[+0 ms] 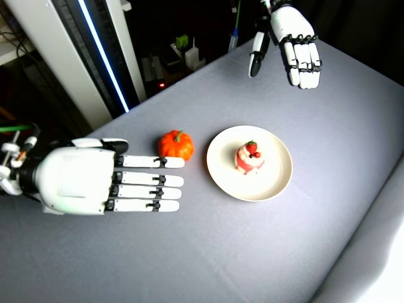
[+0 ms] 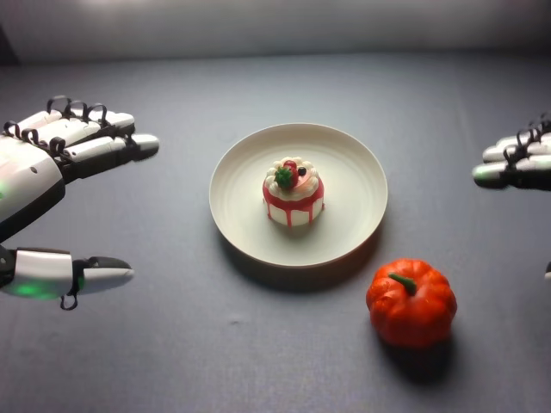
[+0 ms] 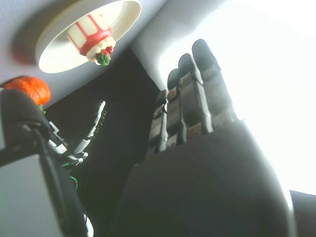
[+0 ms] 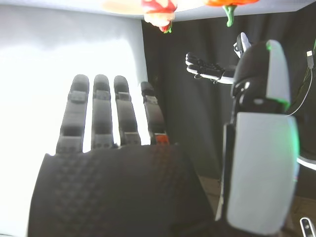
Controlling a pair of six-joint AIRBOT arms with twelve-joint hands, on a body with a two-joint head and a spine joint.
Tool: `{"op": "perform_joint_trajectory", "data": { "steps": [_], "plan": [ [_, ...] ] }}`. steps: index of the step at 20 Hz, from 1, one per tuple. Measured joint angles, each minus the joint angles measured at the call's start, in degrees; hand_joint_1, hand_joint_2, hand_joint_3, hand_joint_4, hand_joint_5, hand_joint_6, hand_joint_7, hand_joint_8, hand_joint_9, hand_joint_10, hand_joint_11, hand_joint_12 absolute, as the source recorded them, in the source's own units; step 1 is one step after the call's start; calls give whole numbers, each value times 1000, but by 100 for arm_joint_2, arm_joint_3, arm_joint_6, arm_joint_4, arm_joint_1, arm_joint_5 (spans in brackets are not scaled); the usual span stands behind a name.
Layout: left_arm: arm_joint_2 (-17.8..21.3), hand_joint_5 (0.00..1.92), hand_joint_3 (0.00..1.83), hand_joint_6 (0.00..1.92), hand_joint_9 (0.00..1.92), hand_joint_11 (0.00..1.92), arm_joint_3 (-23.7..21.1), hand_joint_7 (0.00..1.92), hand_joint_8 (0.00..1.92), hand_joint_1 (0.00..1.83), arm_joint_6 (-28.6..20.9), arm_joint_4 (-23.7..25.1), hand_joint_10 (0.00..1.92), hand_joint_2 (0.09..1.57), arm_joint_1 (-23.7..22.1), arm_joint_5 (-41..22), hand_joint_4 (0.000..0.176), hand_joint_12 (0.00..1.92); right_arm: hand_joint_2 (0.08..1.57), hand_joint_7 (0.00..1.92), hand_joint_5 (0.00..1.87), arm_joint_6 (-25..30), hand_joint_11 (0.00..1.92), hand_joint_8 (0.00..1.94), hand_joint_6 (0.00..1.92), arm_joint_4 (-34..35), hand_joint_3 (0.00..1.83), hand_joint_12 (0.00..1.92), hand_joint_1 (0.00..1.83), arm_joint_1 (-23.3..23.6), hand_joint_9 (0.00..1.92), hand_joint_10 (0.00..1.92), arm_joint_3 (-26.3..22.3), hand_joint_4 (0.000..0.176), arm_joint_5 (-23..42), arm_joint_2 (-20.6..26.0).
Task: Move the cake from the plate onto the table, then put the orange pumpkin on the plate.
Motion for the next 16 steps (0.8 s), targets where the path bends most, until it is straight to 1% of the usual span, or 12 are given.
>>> {"op": "perform_joint_trajectory", "data": {
  "steps": [2, 3, 4, 5, 6, 7, 9, 11, 12, 14, 15, 16],
  "plan": [
    [0, 305, 7, 7, 95, 0, 22, 103, 2, 694, 4, 20, 5, 954, 0, 17, 67, 327, 1045, 279, 415, -2, 0, 2, 2, 11, 1, 818, 990, 0, 242, 11, 7, 0, -15, -7],
    [-2, 300, 4, 3, 95, 0, 26, 105, 1, 688, 0, 11, 3, 958, 0, 17, 71, 299, 1041, 282, 421, 0, 0, 2, 4, 15, 0, 823, 991, 0, 244, 10, 7, 0, -15, -13],
    [-26, 279, 4, 1, 84, 0, 59, 104, 0, 671, 2, 22, 3, 967, 0, 15, 88, 237, 1043, 285, 420, 0, 0, 4, 2, 9, 0, 825, 994, 0, 244, 9, 7, 0, -17, -24],
    [-74, 205, 6, 0, 82, 0, 74, 91, 0, 625, -4, -26, 2, 976, -48, 72, 158, 229, 1045, 280, 419, 0, 0, 1, 1, -11, 0, 810, 989, 0, 236, 4, 9, 0, -26, -35],
    [-133, 183, 3, 0, 93, 0, 144, 102, 5, 650, -13, 37, 6, 972, -111, 149, 172, 231, 1047, 277, 418, 0, 0, 0, 0, -26, 2, 805, 988, 0, 231, 1, 11, 0, -31, -44],
    [-190, 137, 0, 0, 90, 0, 210, 101, 4, 646, -17, 72, 4, 953, -210, 240, 175, 229, 1043, 276, 427, 4, 0, 0, 4, -33, 0, 803, 989, 0, 232, 2, 11, 0, -31, -48],
    [-380, 199, 0, 22, 112, 28, 435, 114, 7, 636, -48, 256, 10, 947, -592, 494, 176, 247, 1047, 268, 414, 31, 0, 2, 0, -120, 1, 778, 997, 31, 234, 4, 11, 0, -48, -52],
    [-575, 242, 0, 9, 136, 53, 632, 130, 2, 669, -72, 503, 3, 933, -1016, 745, 176, 262, 1065, 283, 426, 42, 0, 2, 1, -195, 3, 984, 989, 72, 290, 11, 9, 0, -50, -52],
    [-732, 271, 2, 17, 139, 56, 804, 136, 3, 713, -168, 726, 3, 941, -1285, 946, 168, 265, 1081, 301, 433, 42, 0, 4, 2, -197, 3, 1067, 987, 79, 317, 14, 0, 0, -33, -57],
    [-1016, 324, 1, 5, 228, 42, 1075, 215, 5, 836, -310, 1054, 2, 941, -1672, 1423, 96, 535, 1099, 331, 440, 44, 0, 5, 1, -210, 2, 1026, 975, 79, 325, 6, -2, 0, 11, -59],
    [-1152, 367, 0, 8, 314, 33, 1193, 261, 6, 872, -341, 1213, 6, 913, -1864, 1692, 82, 743, 1100, 319, 441, 44, 0, 3, 1, -208, 1, 1000, 982, 79, 322, 3, -2, 0, 15, -59],
    [-1366, 389, 3, 2, 366, 6, 1408, 293, 1, 937, -402, 1478, 6, 864, -2164, 2065, 91, 908, 1114, 335, 474, 42, 0, 4, 5, -205, 2, 1045, 989, 79, 345, 8, -2, 0, 20, -57]
  ]
}}
